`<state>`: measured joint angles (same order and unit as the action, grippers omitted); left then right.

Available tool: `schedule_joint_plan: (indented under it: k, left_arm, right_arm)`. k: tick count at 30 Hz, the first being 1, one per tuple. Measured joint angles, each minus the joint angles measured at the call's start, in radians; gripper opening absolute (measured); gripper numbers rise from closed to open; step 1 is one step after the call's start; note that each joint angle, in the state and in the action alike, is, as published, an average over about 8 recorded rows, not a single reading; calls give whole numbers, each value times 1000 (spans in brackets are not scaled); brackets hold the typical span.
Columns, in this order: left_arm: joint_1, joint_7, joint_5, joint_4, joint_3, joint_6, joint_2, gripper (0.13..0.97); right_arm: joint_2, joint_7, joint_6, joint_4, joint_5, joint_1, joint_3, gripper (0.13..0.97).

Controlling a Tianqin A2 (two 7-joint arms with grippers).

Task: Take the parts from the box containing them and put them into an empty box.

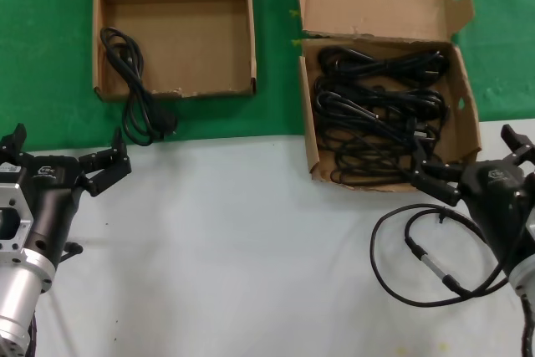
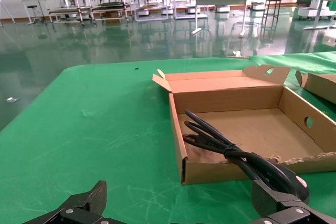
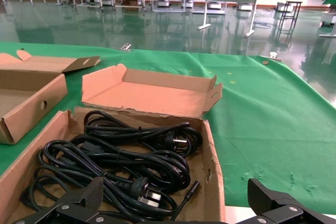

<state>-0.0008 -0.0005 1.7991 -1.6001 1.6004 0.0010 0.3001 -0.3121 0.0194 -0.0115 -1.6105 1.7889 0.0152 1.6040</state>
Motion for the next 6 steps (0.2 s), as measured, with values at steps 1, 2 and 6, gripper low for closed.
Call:
schedule_joint_plan:
  k: [1, 2, 6]
  left_arm:
    - [0, 0, 0, 0, 0, 0, 0, 966]
    - [0, 0, 0, 0, 0, 0, 0, 966]
    - [0, 0, 0, 0, 0, 0, 0, 966]
  right_arm:
    - [0, 0, 0, 0, 0, 0, 0, 966]
    - [0, 0, 0, 0, 0, 0, 0, 966]
    - [0, 0, 0, 0, 0, 0, 0, 966]
